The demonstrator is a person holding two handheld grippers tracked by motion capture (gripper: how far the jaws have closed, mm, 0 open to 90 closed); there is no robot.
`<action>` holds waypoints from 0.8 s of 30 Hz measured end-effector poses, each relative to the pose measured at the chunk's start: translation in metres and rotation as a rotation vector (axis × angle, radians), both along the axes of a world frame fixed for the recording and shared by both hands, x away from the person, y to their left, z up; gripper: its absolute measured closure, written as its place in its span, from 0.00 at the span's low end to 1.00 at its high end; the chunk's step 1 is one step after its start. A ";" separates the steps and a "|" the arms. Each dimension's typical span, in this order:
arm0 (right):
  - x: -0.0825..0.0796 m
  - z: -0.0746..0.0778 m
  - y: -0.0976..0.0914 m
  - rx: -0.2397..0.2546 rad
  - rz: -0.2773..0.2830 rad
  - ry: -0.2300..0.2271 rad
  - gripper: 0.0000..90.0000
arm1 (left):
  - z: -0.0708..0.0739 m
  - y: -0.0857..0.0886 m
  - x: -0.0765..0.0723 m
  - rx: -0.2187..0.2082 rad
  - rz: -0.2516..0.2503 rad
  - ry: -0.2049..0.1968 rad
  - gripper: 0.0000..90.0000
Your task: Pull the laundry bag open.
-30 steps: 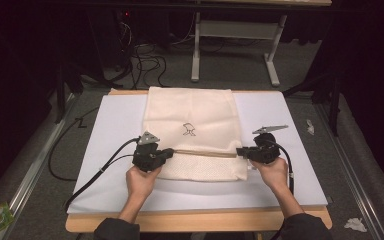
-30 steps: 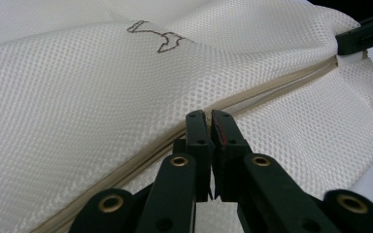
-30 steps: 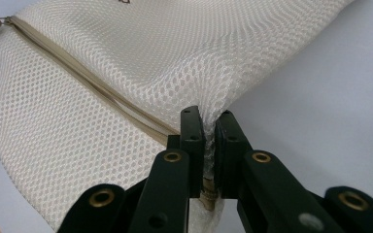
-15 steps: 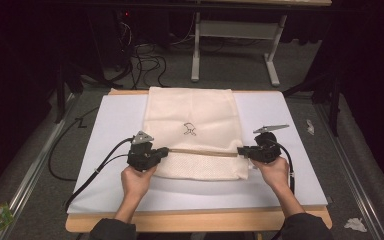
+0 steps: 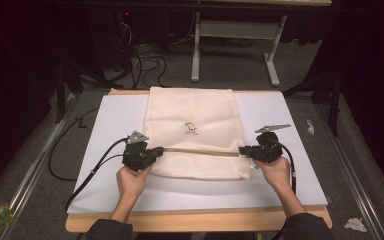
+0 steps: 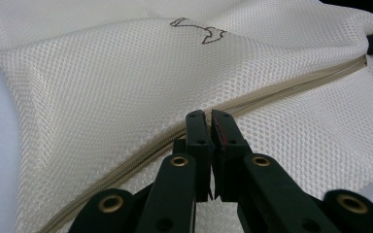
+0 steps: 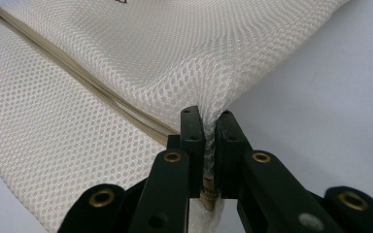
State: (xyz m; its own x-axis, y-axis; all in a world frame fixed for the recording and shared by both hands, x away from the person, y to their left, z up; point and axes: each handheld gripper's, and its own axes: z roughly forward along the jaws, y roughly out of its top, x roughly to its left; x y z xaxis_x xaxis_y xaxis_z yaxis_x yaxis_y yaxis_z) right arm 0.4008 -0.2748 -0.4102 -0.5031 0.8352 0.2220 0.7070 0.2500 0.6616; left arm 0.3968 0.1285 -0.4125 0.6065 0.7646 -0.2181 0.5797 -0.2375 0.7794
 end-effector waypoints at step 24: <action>0.002 0.001 -0.008 -0.020 -0.026 -0.005 0.95 | -0.001 0.031 0.001 -0.007 0.078 0.003 0.97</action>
